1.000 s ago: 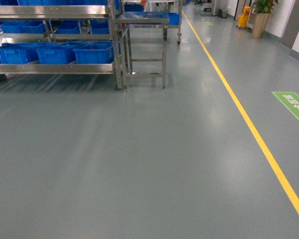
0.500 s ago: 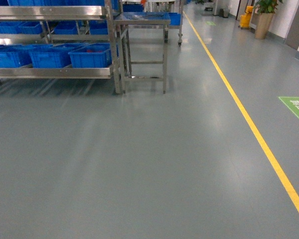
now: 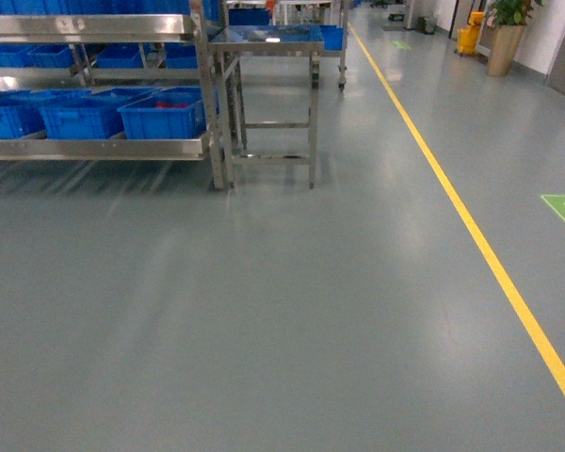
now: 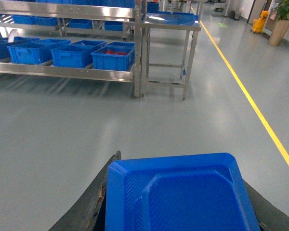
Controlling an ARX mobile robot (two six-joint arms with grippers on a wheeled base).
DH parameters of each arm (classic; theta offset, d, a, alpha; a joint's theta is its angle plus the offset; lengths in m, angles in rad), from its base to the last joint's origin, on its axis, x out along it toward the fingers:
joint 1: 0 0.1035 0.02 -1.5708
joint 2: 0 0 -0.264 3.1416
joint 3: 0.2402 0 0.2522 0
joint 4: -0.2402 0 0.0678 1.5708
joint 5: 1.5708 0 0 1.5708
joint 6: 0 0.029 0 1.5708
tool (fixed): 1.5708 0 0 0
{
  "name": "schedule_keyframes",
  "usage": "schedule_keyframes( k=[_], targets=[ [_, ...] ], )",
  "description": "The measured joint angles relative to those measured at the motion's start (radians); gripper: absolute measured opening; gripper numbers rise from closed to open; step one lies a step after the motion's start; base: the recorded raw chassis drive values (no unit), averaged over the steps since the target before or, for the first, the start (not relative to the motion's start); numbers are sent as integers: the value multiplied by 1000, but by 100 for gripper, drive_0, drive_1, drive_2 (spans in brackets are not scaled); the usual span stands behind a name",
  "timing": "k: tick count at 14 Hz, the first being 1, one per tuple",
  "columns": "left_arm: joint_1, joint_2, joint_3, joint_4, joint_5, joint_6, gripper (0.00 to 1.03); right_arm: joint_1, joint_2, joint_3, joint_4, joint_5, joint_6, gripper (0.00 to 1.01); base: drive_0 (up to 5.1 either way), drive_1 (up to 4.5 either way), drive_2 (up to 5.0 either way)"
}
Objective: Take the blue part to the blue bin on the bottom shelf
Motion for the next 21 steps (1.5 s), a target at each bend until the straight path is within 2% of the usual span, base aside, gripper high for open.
schedule_keyframes(
  k=[21],
  targets=[
    [0, 0, 0, -2, -2, -1, 44, 0, 0, 0, -3, 0, 0, 98, -1, 400, -403]
  ],
)
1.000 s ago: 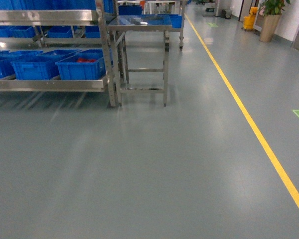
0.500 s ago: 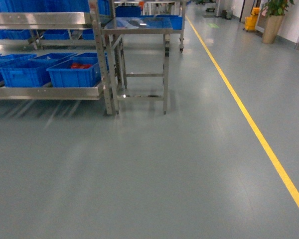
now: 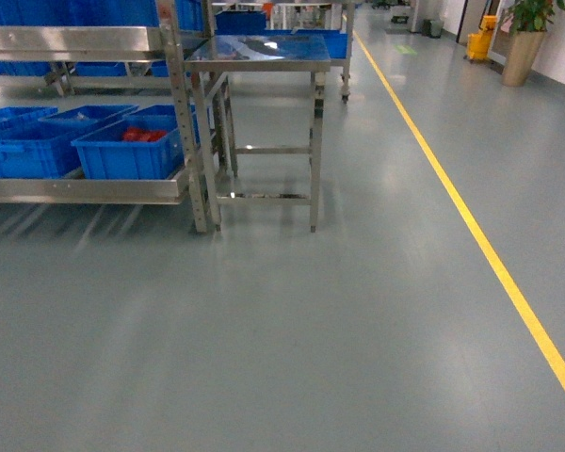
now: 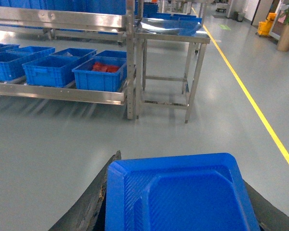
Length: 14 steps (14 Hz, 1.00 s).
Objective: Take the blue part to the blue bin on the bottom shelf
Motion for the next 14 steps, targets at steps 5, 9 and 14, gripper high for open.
schedule_keyframes(
  k=[5, 9, 14],
  targets=[
    [0, 2, 0, -3, 2, 0, 44, 0, 0, 0, 5, 0, 0, 98, -1, 400, -403],
    [0, 2, 0, 2, 1, 0, 44, 0, 0, 0, 0, 0, 0, 98, 3, 404, -399],
    [0, 3, 0, -3, 3, 0, 44, 0, 0, 0, 6, 0, 0, 98, 0, 401, -402]
  ],
)
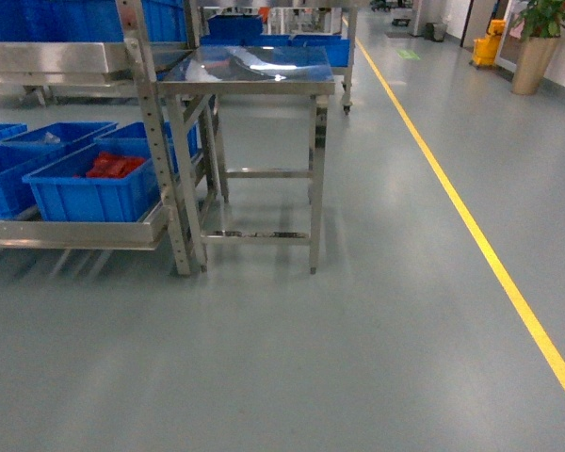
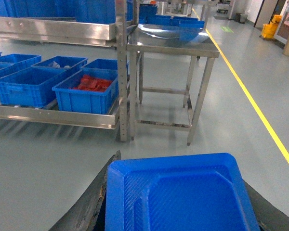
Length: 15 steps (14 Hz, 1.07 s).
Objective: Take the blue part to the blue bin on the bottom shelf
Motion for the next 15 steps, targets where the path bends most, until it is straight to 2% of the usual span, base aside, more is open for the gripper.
schedule_keyframes(
  k=[15],
  targets=[
    [1, -1, 0, -3, -3, -1, 44, 0, 0, 0, -6, 0, 0, 98, 8, 409, -394]
  ],
)
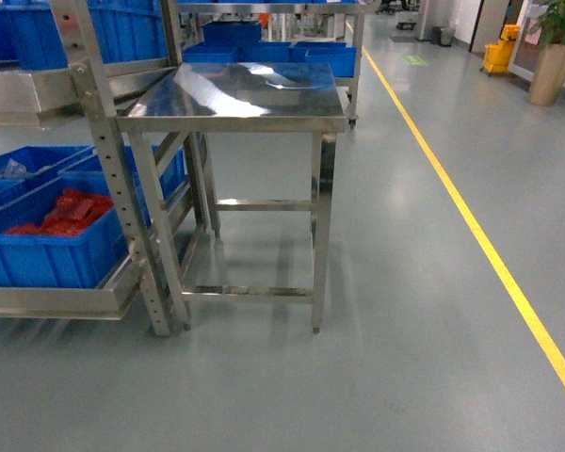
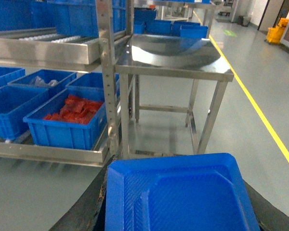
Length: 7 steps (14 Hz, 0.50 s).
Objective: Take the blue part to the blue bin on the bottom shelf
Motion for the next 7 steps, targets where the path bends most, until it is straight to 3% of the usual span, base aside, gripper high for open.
schedule_keyframes(
  k=[7],
  targets=[
    [0, 0, 0, 5, 0, 0, 44, 0, 0, 0, 3, 0, 0, 98, 4, 405, -398]
  ],
)
